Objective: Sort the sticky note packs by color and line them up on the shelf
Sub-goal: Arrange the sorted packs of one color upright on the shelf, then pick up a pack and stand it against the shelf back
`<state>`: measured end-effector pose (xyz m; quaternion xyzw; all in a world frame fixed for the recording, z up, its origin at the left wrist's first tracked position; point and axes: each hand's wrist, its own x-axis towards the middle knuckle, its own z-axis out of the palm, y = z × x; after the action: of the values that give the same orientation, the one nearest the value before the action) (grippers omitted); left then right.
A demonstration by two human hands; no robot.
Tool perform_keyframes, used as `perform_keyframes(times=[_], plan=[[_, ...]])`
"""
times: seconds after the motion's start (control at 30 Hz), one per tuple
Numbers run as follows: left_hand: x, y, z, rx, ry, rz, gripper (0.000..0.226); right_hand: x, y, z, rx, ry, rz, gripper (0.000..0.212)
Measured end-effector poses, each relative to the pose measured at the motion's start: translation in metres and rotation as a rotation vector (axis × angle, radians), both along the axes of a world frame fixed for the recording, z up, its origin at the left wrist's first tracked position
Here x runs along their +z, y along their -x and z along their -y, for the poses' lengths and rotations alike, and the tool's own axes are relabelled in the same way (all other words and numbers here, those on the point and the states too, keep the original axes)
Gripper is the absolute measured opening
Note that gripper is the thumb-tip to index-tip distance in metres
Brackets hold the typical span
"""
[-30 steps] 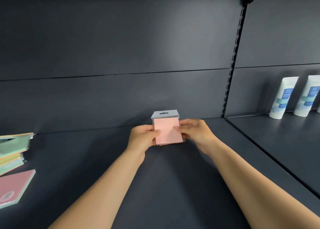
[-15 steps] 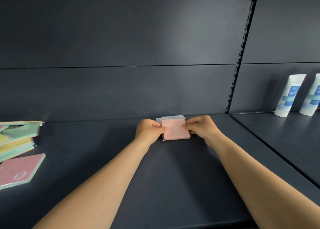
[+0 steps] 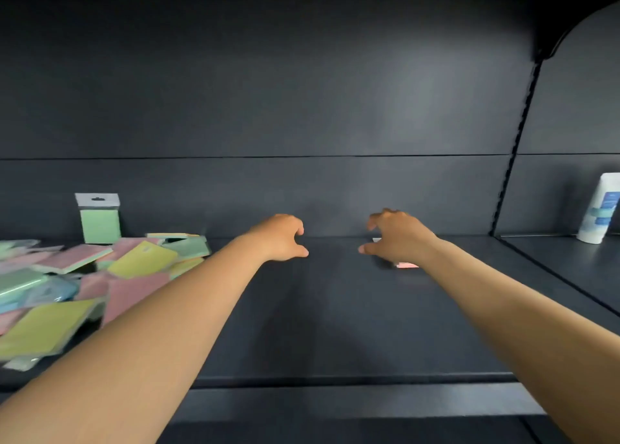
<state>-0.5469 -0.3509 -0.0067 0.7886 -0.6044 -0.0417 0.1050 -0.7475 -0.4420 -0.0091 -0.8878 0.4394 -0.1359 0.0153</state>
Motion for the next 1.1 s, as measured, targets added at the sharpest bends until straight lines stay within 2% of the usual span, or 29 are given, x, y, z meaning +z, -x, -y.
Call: perform_keyframes(times=[0.1,0.33,0.5,0.63,0.87,0.97,1.1], plan=[[0.016,-0.037,-0.05,-0.007,0.006,0.09,0.048,0.011,-0.039,-0.049,0.04,0.029,-0.047,0.052],[0.03,-0.135,-0.169,-0.002,0.039,0.171,0.046,0.02,-0.14,-0.161,0.109,0.057,-0.002,0.051],[0.036,-0.208,-0.242,0.065,0.069,0.132,0.037,0.025,-0.216,-0.222,0.188,0.079,0.001,0.044],[0.038,-0.274,-0.291,0.158,0.077,0.085,0.05,0.03,-0.283,-0.251,0.249,0.06,0.011,0.041],[0.031,-0.377,-0.33,0.284,0.087,-0.025,0.048,0.031,-0.386,-0.273,0.375,-0.054,0.031,0.042],[0.025,-0.42,-0.33,0.321,0.081,-0.074,0.048,0.025,-0.427,-0.272,0.381,-0.103,0.038,0.049],[0.016,-0.473,-0.322,0.35,0.108,-0.153,0.047,0.017,-0.475,-0.268,0.409,-0.234,0.063,0.046]])
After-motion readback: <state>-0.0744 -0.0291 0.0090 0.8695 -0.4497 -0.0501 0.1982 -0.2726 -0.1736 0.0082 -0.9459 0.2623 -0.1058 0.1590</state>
